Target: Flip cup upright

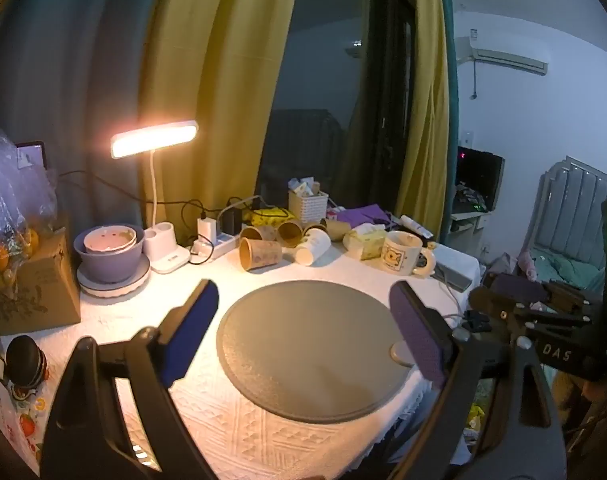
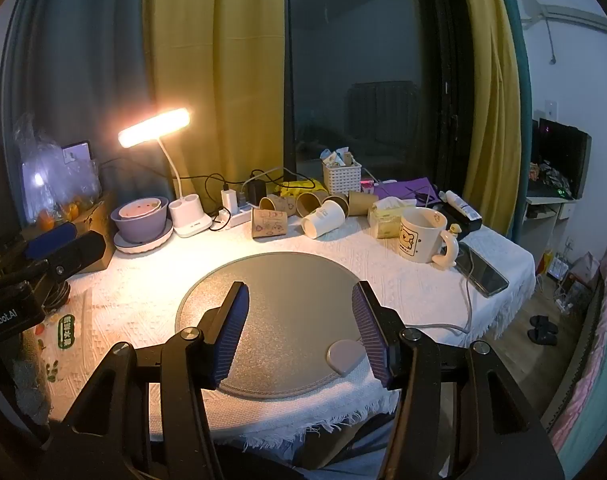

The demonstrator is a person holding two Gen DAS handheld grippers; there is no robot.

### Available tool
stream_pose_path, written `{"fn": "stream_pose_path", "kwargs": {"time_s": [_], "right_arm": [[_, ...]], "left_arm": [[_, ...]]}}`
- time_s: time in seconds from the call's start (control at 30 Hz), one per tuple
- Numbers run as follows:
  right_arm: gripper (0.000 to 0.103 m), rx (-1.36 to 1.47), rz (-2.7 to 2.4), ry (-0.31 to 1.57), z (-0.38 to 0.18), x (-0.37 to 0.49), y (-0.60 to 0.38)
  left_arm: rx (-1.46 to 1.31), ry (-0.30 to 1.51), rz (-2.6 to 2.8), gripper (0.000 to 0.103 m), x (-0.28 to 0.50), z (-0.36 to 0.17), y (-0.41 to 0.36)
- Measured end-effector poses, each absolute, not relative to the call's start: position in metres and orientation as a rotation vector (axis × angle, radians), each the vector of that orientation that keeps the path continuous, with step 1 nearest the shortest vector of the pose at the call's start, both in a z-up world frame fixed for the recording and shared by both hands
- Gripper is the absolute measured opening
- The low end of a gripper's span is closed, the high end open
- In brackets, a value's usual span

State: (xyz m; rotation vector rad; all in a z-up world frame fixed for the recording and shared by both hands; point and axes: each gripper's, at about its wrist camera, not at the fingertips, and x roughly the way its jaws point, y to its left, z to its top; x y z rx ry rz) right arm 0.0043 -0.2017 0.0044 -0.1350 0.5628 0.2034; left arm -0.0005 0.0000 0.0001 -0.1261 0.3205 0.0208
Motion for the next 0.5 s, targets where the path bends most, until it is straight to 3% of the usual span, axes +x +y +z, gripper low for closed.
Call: {"fn": "stream_pose_path", "kwargs": {"time_s": [0.5], "right_arm": [[0.057, -0.137, 0.204, 0.562, 0.0042, 0.0043, -0.2009]], "left_arm": [[-0.127, 0.322, 0.02, 0.088, 0.0002, 0.0009, 0.0004]]}}
